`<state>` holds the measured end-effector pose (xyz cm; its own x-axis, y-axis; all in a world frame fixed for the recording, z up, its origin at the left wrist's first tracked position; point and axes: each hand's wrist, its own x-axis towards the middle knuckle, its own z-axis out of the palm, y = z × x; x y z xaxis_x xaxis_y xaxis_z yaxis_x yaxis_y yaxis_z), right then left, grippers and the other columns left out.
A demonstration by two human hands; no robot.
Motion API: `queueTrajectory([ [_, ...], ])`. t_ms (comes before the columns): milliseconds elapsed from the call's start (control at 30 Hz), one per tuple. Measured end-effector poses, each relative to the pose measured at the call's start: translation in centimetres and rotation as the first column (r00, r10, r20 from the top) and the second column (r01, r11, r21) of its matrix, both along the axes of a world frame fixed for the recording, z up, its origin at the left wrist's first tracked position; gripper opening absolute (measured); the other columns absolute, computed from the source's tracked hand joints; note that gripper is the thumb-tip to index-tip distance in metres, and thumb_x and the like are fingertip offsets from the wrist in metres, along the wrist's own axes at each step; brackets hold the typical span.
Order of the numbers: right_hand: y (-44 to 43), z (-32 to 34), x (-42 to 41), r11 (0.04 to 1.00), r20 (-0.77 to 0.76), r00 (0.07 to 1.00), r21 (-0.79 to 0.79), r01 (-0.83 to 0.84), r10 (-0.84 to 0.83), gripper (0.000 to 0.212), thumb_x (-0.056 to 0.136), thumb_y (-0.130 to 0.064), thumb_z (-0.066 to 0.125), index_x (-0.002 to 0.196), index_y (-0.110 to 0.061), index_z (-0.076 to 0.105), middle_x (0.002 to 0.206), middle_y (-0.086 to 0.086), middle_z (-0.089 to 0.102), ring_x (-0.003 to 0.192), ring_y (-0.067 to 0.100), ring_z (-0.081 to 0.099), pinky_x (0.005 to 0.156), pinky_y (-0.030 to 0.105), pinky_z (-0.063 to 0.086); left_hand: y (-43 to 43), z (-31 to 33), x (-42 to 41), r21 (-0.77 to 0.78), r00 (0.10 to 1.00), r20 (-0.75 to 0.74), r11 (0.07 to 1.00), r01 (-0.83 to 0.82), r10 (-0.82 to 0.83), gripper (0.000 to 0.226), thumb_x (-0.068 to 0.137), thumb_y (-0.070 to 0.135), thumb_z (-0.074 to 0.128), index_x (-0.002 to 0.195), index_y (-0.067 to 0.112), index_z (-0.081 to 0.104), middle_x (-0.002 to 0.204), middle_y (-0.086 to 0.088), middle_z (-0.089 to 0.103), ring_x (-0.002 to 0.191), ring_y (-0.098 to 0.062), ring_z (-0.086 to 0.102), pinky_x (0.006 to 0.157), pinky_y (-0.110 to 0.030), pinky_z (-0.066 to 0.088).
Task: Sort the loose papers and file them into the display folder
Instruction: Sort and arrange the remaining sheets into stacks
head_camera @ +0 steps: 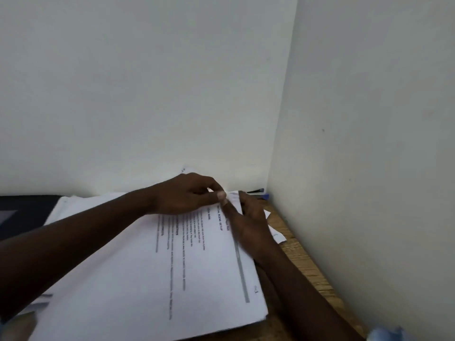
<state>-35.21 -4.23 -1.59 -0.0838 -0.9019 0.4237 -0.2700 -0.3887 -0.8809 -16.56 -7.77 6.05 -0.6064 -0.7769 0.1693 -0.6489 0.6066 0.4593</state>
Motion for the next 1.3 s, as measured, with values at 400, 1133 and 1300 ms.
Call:
queueTrajectory([
  [400, 6.3, 5.7, 6.6, 0.9, -0.324, 0.893, -0.403, 0.168, -0.312, 0.057, 0.098, -0.049, 0.057, 0.147, -0.024, 0.043, 0.144, 0.001, 0.051, 0.13, 0.021, 0.051, 0.107, 0.049, 0.042, 10.8, 6.4, 11.3, -0.391, 0.957, -0.001, 0.88, -0.269, 0.292, 0.015, 0.098, 0.04, 0.066, 0.096, 0.025, 0.067, 0.089, 0.009, 0.059, 0.087, -0.013, 0.057, 0.073, -0.025, 0.035],
  [1133, 17.9, -3.7, 27.3, 0.918, -0.638, 0.705, 0.008, -0.396, 0.31, 0.058, 0.098, -0.064, 0.046, 0.147, -0.033, 0.036, 0.148, -0.008, 0.036, 0.117, 0.018, 0.056, 0.103, 0.039, 0.044, 26.0, -3.2, 36.3, 0.154, 0.228, -0.213, 0.263, -0.953, 0.95, 0.032, 0.084, 0.037, 0.072, 0.1, 0.013, 0.06, 0.106, -0.014, 0.065, 0.096, -0.031, 0.062, 0.07, -0.032, 0.049],
  [1300, 18.4, -3.8, 27.1, 0.927, -0.694, 0.66, 0.025, -0.375, 0.286, 0.064, 0.099, -0.059, 0.05, 0.148, -0.02, 0.041, 0.146, -0.003, 0.042, 0.128, 0.021, 0.05, 0.106, 0.035, 0.042, 26.4, -5.8, 36.0, 0.027, 0.251, -0.051, 0.252, -0.967, 0.967, 0.059, 0.087, 0.059, 0.07, 0.127, 0.017, 0.061, 0.134, -0.013, 0.057, 0.123, -0.031, 0.054, 0.091, -0.033, 0.046],
])
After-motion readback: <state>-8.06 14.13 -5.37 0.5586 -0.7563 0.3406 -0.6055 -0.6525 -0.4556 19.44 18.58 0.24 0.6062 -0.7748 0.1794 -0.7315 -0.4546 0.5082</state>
